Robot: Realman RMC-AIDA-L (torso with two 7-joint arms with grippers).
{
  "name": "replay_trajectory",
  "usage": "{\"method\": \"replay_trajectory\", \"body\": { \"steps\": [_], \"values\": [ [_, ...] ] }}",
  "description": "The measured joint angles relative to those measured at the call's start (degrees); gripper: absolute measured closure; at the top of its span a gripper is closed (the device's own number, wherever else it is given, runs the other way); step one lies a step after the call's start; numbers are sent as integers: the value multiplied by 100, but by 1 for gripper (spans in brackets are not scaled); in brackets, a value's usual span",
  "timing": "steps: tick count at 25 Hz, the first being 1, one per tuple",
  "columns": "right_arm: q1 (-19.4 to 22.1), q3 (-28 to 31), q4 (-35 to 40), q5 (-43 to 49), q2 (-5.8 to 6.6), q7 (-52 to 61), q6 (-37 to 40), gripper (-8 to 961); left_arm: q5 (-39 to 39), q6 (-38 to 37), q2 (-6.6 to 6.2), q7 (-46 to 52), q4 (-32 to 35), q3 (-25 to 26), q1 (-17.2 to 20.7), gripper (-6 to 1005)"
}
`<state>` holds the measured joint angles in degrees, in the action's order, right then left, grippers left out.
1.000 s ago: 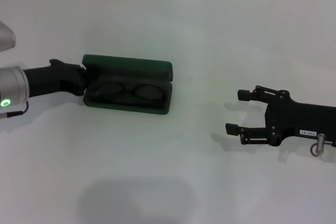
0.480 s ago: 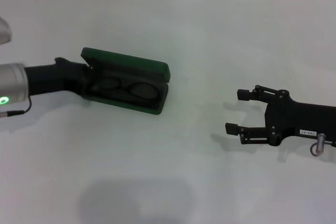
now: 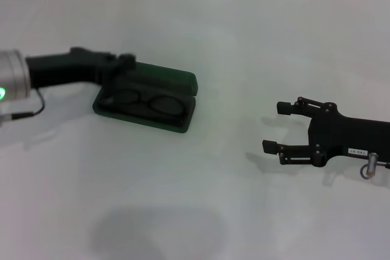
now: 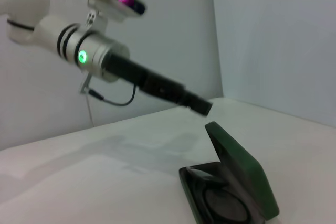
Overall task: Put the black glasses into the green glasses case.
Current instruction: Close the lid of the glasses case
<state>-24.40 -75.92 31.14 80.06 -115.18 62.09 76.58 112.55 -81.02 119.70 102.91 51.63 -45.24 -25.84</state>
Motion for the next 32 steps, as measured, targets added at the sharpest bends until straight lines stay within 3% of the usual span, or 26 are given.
{"method": "replay_trajectory", "body": {
  "steps": [3, 7, 10, 14, 19, 22, 32],
  "values": [
    [-2, 0, -2, -10, -4, -8, -32, 64, -135, 138, 11, 588, 108, -85, -179, 929],
    [-10, -1, -3, -30, -4, -10, -56, 64, -491, 1163, 40, 1290, 141, -566, -266, 926],
    [-19, -1, 1, -41, -4, -12, -76, 64, -598, 2281, 43, 1837, 243, -1412, -262, 924],
    [-22, 19, 3, -45, -3, -13, -84, 64, -216, 3919, 34, 2818, 428, -2907, -234, 922],
    [-26, 73, 10, -19, -2, -13, -84, 64, 420, 5126, 38, 3785, 341, -3995, -268, 918],
    [-36, 75, 19, -18, 3, -13, -84, 63, 519, 5330, 37, 3934, 168, -4224, -296, 916],
    [-39, 78, 3, -12, 22, -13, -87, 64, 446, 5207, 27, 3617, 178, -4285, -184, 910]
  ]
}}
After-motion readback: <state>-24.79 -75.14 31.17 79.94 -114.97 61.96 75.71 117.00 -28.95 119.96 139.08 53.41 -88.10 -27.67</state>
